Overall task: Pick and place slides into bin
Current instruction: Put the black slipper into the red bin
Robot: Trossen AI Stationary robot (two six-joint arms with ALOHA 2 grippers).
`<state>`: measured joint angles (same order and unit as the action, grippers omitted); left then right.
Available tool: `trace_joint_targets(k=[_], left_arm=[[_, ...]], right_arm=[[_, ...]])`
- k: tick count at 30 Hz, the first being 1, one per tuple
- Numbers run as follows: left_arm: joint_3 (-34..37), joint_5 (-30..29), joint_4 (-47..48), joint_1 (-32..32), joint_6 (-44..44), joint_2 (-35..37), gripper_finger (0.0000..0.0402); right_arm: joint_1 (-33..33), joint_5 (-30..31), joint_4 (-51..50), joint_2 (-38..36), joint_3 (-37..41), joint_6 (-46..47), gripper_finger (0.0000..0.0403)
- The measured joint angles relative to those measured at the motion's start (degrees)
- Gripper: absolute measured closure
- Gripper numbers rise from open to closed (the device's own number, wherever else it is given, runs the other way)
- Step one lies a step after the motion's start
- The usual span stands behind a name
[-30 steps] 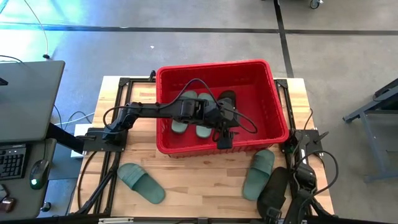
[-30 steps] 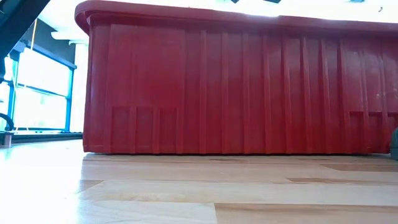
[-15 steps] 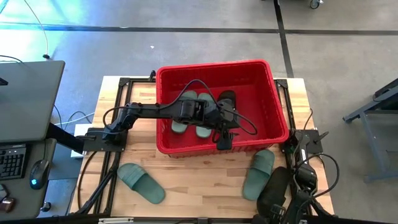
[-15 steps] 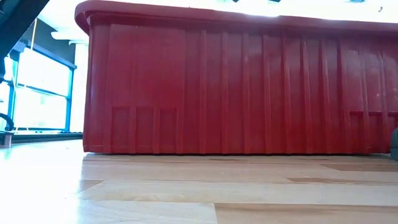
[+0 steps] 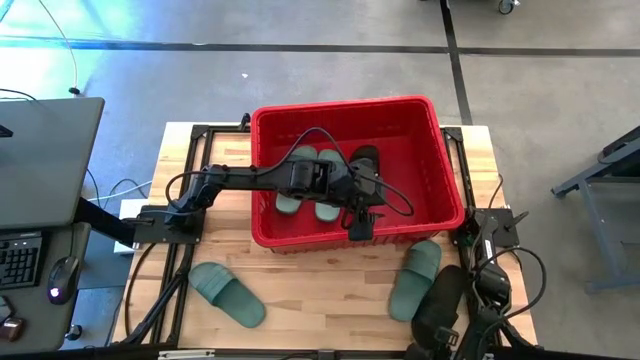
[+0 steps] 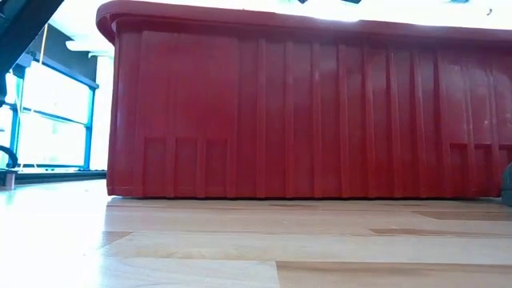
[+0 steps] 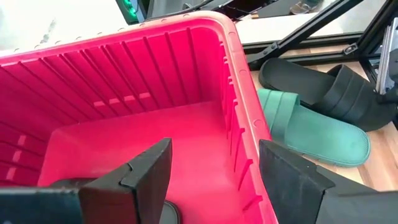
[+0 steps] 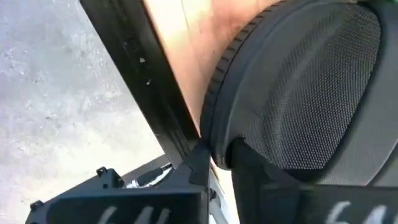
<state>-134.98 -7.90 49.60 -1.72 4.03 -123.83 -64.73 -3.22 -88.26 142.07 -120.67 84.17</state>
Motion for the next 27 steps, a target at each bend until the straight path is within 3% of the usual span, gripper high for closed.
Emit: trace_joint_targets(k=[7, 14, 21, 27], left_arm=[[0.0, 1.07, -0.07, 1.1, -1.39, 0.0, 0.0179], [0.0, 7.3, -1.19, 2.18, -4.49, 0.0, 0.0179], [0.0, 17.88, -11.85, 3.4, -4.48, 0.41, 0.0179], [0.0, 16.47, -16.72, 3.59, -4.24, 4.65, 0.0179]], right_arm=[[0.25, 3.89, -1.61, 0.34, -5.54, 0.89, 0.0398], [-0.09, 12.28, -1.51, 0.34, -14.3, 1.29, 0.0402], [-0.17, 18.83, -1.26, -4.06, -13.98, 2.57, 0.0402], [-0.21, 29.57, -1.75, -7.52, -13.89, 4.49, 0.0403]])
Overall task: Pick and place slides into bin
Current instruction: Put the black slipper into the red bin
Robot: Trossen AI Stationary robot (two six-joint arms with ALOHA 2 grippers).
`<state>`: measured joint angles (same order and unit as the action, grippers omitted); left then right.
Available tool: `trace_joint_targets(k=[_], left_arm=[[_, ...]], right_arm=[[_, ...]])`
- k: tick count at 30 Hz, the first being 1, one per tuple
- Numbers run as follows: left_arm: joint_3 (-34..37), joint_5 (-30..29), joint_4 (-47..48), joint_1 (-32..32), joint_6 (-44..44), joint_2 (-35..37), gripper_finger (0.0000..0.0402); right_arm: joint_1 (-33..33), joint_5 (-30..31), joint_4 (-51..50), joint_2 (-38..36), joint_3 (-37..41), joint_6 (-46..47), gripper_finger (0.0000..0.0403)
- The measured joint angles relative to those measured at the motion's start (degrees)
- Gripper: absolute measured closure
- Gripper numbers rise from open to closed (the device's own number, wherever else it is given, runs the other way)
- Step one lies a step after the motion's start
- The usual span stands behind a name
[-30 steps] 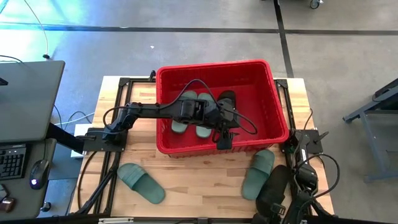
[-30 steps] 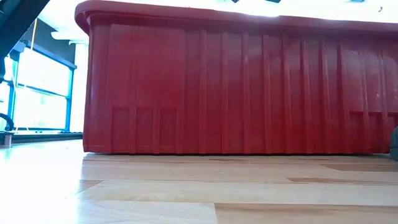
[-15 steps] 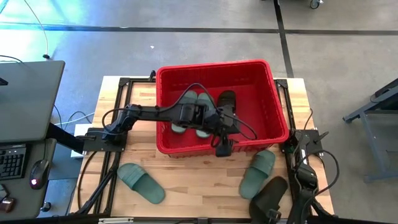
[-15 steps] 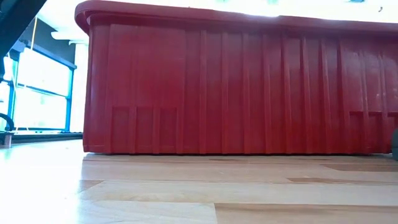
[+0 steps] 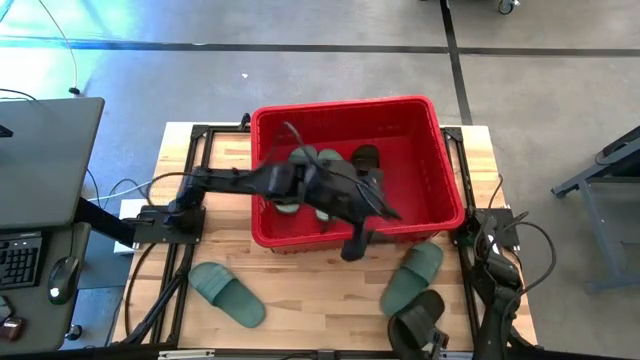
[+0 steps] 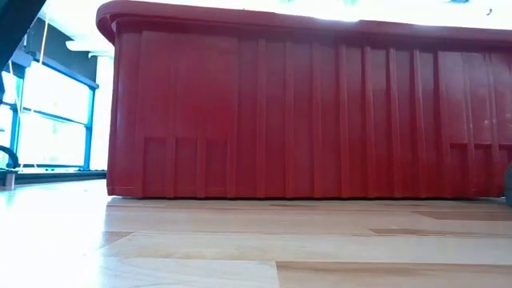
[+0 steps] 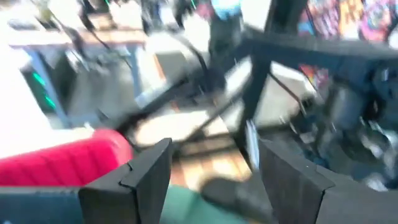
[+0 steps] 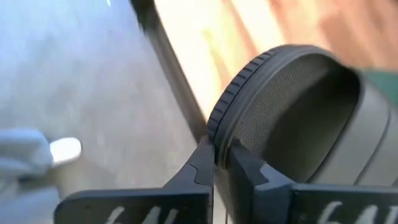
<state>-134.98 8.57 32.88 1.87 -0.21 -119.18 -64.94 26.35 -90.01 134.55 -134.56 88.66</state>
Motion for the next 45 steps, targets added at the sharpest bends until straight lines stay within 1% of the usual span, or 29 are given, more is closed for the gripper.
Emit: trace_joint_targets(k=[3, 7, 13, 18, 20, 26, 30, 37, 40, 42, 45], left_arm=[[-0.03, -3.31, -1.54, -0.05, 2.45, 3.41, 0.0179], [-0.07, -6.72, -3.52, 0.02, 4.61, 7.5, 0.0179], [-0.04, -7.8, -4.04, -0.03, 4.92, 12.51, 0.0179], [-0.04, -8.14, -4.88, 0.02, 4.9, 15.2, 0.0179], [-0.04, -8.17, -4.93, 0.02, 4.92, 15.97, 0.0179], [0.02, -7.72, -6.27, 0.02, 4.96, 16.92, 0.0179], [0.0, -7.58, -6.27, 0.02, 5.99, 16.94, 0.0179], [0.0, -7.18, -6.25, 0.02, 5.97, 16.9, 0.0179], [0.0, -4.3, -6.14, 0.02, 6.26, 17.25, 0.0179], [0.0, -3.48, -6.32, 0.02, 7.21, 17.52, 0.0179], [0.01, -2.93, -6.06, 0.04, 9.2, 17.76, 0.0179]], right_arm=[[-0.01, 5.67, 0.08, -0.62, 0.0, -0.06, 0.0403], [0.4, 10.31, 0.09, -0.93, 0.0, -1.68, 0.0403], [1.07, 16.21, 0.05, -2.56, 0.0, -3.92, 0.0402], [1.39, 25.49, 0.07, -6.81, -0.02, -8.47, 0.0402], [2.33, 27.33, 0.03, -8.58, -0.02, -12.47, 0.0402], [7.2, 27.02, -0.04, -13.92, -0.02, -24.19, 0.0402], [9.38, 29.32, 0.58, -17.65, -0.02, -29.21, 0.0402], [11.1, 38.9, 6.16, -26.41, -0.04, -37.46, 0.0402], [12.47, 44.08, 5.57, -30.18, -0.04, -41.3, 0.0402], [14.14, 47.0, 4.65, -32.63, -0.04, -43.18, 0.0402], [17.29, 49.6, 2.59, -35.9, -0.07, -43.93, 0.0402]])
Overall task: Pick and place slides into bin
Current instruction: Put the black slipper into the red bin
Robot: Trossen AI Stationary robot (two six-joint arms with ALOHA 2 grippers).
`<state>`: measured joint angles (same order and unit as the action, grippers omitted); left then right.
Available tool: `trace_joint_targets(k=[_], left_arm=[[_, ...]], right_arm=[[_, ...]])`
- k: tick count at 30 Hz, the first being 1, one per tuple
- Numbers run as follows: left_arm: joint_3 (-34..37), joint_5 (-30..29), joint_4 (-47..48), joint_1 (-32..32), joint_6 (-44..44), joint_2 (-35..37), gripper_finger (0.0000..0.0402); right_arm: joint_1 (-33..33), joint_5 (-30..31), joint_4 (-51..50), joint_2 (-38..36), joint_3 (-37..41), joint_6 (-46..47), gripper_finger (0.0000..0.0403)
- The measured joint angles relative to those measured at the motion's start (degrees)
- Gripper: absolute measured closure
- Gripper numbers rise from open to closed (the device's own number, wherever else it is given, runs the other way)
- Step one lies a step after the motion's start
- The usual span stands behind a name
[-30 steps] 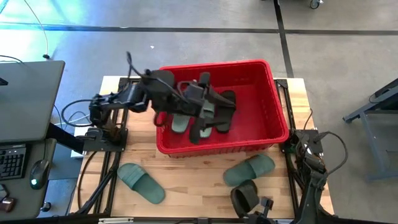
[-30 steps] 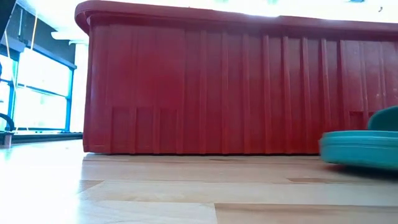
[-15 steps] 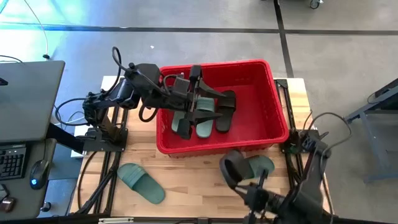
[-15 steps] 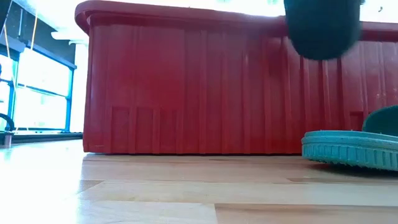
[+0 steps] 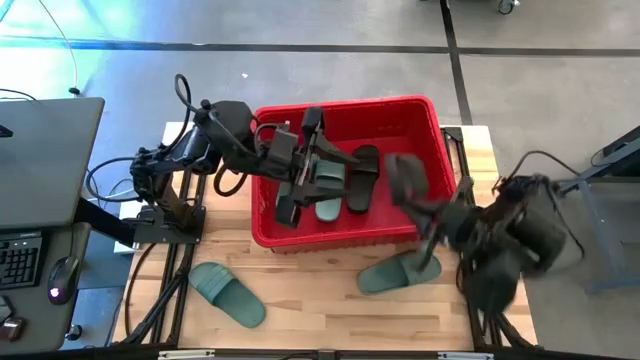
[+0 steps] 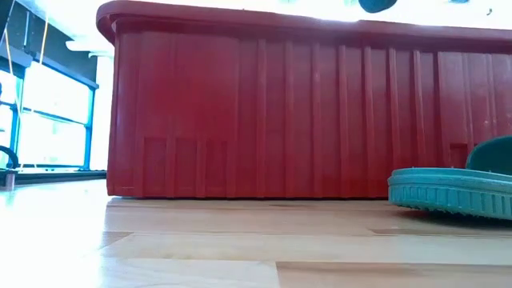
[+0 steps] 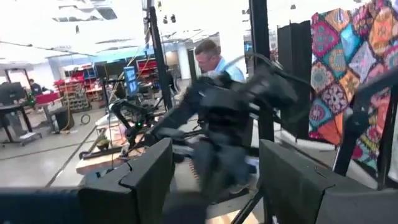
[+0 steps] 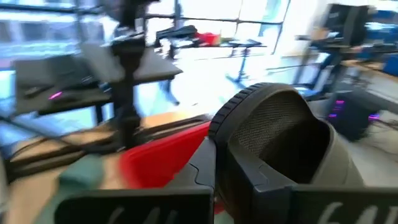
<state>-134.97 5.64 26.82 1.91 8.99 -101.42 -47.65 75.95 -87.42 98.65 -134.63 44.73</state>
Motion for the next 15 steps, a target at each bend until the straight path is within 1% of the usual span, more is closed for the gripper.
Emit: trace_joint_targets(k=[2, 3, 7, 10, 15], left_arm=[[0.02, -0.03, -0.09, -0.02, 1.72, 0.21, 0.0179], [-0.01, -0.09, -0.15, -0.02, 2.79, 0.38, 0.0179], [-0.01, -0.68, -0.2, -0.07, 8.28, 0.98, 0.0179], [-0.01, -2.67, -0.17, -0.02, 11.89, 1.32, 0.0179], [-0.01, -4.78, -0.43, -0.02, 12.24, 1.67, 0.0179]], right_arm=[[2.7, 0.34, -2.14, -1.52, -0.02, 0.05, 0.0402], [4.51, -0.83, -2.76, -2.22, 0.02, 0.03, 0.0402], [13.62, -10.41, -2.58, -4.78, 1.28, -2.29, 0.0402], [20.04, -14.07, -2.65, -5.18, 3.11, -2.68, 0.0402], [32.16, -24.9, -2.54, -5.29, 8.67, 2.02, 0.0403]])
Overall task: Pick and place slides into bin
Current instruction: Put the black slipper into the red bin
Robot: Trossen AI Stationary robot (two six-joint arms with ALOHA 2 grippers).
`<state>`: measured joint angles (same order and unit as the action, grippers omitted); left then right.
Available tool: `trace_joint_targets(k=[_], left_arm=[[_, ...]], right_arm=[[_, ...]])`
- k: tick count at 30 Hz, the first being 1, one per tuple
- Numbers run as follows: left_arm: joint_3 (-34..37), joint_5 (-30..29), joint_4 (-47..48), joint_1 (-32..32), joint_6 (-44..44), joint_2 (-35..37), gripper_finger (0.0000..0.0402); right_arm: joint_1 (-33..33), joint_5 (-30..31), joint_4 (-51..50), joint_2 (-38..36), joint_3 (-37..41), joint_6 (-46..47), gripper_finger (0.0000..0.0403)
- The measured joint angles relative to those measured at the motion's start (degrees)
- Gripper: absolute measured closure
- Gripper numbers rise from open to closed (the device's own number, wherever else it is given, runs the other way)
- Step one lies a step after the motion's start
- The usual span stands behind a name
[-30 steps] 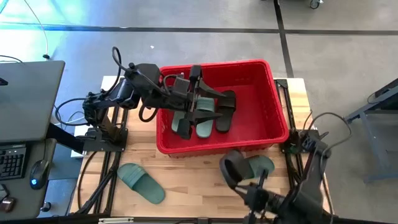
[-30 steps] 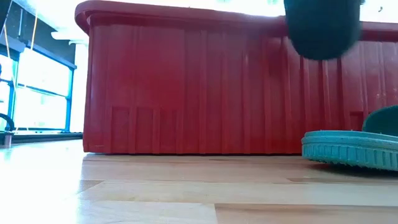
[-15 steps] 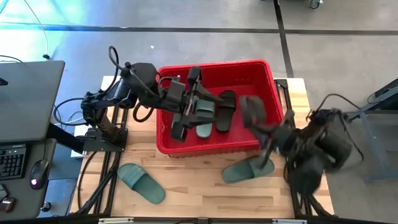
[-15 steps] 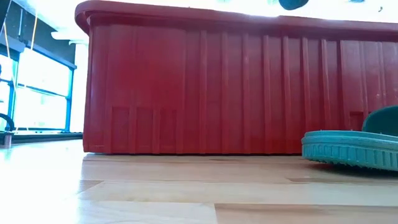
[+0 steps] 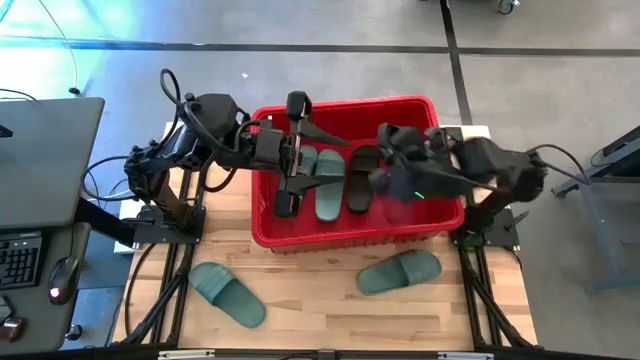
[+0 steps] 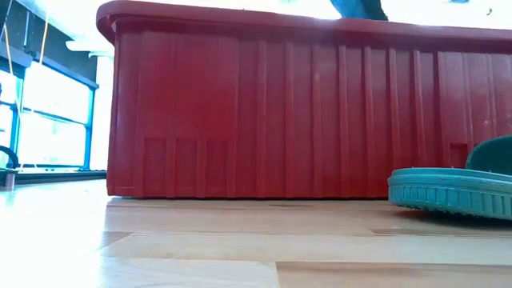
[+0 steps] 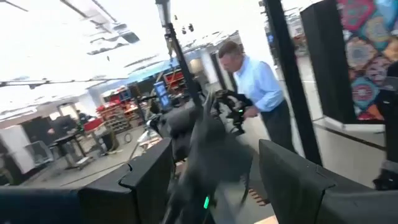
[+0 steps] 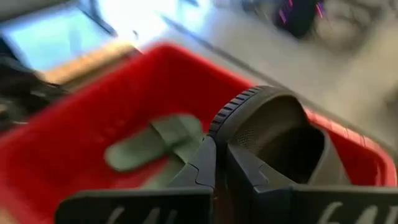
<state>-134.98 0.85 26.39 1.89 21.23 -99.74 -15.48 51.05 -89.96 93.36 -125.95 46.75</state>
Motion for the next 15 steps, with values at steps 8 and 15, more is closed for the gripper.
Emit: trace_joint_targets(k=[8, 15], left_arm=[[0.0, -1.54, -0.66, 0.0, -0.64, 0.0, 0.0179], [0.0, -1.5, -0.38, 0.0, -1.53, 0.0, 0.0179]], right_arm=[[15.69, -12.58, -0.03, -0.02, 15.11, 3.81, 0.0403], [25.2, -34.24, 3.08, -0.02, 25.32, -5.27, 0.0398]])
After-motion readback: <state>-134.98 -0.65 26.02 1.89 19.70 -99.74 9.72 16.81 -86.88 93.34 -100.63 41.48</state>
